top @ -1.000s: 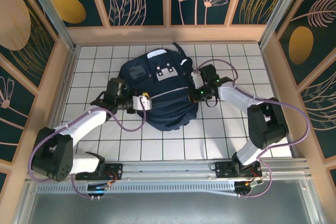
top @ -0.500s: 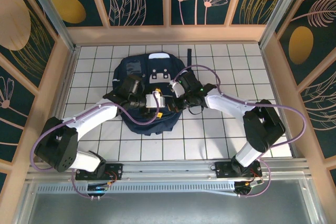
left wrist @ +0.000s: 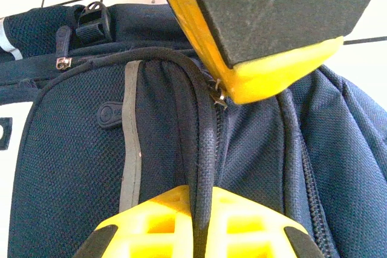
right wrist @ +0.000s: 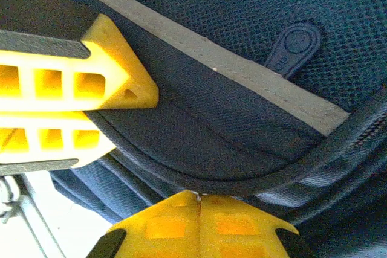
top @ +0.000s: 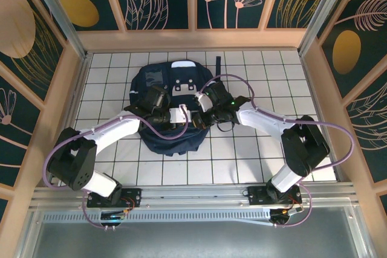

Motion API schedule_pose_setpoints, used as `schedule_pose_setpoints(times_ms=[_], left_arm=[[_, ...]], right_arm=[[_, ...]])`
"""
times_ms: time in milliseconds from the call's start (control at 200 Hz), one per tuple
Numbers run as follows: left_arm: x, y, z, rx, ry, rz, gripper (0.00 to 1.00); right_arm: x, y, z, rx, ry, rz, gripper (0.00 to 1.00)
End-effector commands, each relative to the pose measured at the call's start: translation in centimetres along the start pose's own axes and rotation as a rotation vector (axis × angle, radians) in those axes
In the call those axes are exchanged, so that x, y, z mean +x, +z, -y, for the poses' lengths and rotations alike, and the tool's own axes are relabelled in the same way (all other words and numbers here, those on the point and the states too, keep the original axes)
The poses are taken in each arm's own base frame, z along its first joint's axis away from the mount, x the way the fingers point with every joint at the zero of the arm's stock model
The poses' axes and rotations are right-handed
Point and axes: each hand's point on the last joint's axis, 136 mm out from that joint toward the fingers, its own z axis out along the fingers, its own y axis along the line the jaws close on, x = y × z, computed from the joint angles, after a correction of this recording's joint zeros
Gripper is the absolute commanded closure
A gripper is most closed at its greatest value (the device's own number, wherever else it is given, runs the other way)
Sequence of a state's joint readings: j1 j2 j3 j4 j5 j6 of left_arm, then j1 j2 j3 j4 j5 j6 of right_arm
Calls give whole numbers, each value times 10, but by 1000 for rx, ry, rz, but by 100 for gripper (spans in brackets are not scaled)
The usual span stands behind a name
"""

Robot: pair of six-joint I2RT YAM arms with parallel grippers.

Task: Pack the student bag

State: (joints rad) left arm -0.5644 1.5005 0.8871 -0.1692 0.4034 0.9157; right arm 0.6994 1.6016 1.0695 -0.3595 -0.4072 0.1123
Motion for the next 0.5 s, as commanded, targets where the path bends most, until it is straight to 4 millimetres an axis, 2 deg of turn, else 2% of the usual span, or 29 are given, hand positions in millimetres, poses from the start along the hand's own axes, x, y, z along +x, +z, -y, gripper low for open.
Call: schedule_pose_setpoints(times_ms=[0, 70, 90, 110, 170, 255, 330, 410, 495], left_arm=[[6, -8, 7, 2, 96, -13, 100], [4, -12, 16, 11, 157, 14, 100], [5, -13, 18, 14, 169, 20, 100], [5, -13, 21, 18, 183, 24, 100], [4, -15, 30, 35, 220, 53, 100], [2, -17, 46, 70, 270, 107, 100], [1, -18, 59, 102, 294, 145, 100], [3, -20, 65, 114, 306, 150, 100], [4, -22, 68, 122, 312, 148, 100]], right_arm=[[-23, -24, 32, 176, -118, 55, 100], [-25, -35, 72, 241, -64, 55, 100], [-26, -35, 77, 252, -64, 54, 100], [-28, -40, 93, 279, -42, 63, 100], [-35, -46, 116, 324, -57, 90, 100], [-50, -47, 134, 367, -146, 135, 100], [-68, -42, 141, 387, -225, 185, 100], [-85, -34, 147, 396, -286, 224, 100], [-97, -33, 171, 498, -291, 242, 100]])
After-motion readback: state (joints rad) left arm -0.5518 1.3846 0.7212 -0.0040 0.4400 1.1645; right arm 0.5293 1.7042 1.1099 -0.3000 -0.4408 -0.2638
